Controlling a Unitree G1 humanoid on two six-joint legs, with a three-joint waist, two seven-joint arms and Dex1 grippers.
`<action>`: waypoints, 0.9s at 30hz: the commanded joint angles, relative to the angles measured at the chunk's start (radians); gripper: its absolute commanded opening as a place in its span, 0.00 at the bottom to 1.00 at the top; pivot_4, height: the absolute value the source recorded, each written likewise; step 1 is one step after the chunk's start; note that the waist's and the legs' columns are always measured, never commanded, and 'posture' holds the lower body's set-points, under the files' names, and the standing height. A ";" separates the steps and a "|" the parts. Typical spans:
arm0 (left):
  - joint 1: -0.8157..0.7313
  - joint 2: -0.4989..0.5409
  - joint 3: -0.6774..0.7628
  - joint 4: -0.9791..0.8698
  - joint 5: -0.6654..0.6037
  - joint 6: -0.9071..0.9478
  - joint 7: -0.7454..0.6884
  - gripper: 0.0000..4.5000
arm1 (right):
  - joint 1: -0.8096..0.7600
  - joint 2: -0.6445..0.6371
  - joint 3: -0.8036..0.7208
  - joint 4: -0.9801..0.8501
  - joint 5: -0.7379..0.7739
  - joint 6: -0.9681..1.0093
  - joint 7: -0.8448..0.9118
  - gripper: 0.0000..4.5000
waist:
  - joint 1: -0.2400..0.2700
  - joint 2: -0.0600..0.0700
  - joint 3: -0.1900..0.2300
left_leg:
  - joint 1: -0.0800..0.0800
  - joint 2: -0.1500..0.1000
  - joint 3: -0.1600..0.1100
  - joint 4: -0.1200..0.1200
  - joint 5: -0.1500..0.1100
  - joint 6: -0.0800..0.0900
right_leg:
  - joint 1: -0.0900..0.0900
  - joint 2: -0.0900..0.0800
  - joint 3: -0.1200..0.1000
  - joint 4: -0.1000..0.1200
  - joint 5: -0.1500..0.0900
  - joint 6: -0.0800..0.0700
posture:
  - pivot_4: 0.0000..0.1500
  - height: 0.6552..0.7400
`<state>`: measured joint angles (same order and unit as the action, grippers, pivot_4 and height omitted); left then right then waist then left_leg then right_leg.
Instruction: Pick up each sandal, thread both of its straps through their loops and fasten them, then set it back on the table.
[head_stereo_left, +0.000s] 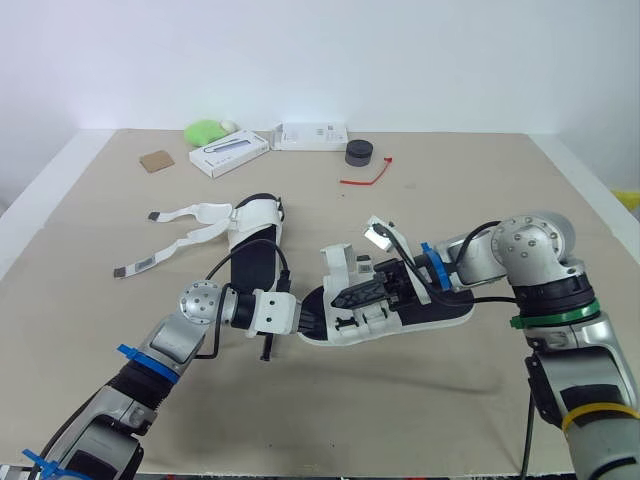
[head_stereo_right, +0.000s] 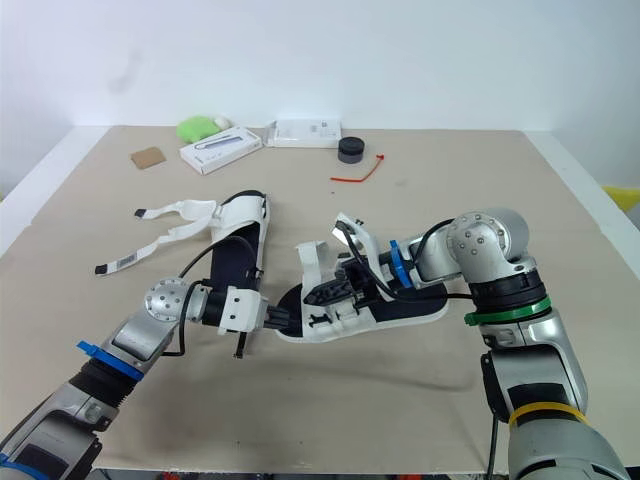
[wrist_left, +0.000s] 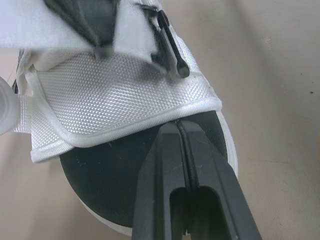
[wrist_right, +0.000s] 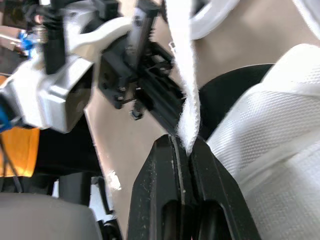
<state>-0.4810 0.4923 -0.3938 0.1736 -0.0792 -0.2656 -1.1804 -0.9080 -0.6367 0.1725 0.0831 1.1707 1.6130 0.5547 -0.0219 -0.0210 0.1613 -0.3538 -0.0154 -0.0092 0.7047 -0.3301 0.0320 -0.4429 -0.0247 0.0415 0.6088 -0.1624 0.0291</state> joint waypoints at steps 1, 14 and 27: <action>0.027 0.014 -0.038 0.051 0.062 0.021 -0.007 0.00 | -0.026 -0.009 -0.017 -0.011 0.062 0.001 -0.020 0.02 | 0.000 0.000 0.000 | 0.000 0.000 0.000 0.000 0.000 0.000 | 0.000 0.000 0.000 0.000 0.000 0.000 | 1.00 1.00; 0.027 0.015 -0.037 0.051 0.062 0.024 -0.008 0.00 | 0.000 -0.020 -0.012 0.009 0.145 0.001 -0.104 0.02 | 0.000 0.000 0.000 | 0.000 0.000 0.000 0.000 0.000 0.000 | 0.000 0.000 0.000 0.000 0.000 0.000 | 1.00 1.00; 0.025 0.015 -0.036 0.056 0.063 0.022 -0.007 0.00 | 0.007 -0.024 0.007 0.048 0.241 0.001 -0.211 0.02 | 0.000 0.000 0.000 | 0.000 0.000 0.000 0.000 0.000 0.000 | 0.000 0.000 0.000 0.000 0.000 0.001 | 1.00 1.00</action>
<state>-0.4822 0.4921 -0.3939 0.1754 -0.0791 -0.2660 -1.1815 -0.8989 -0.6588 0.1870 0.1272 1.3977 1.6108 0.3595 -0.0219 -0.0210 0.1613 -0.3540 -0.0152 -0.0092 0.7047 -0.3301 0.0320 -0.4428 -0.0247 0.0416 0.6085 -0.1628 0.0298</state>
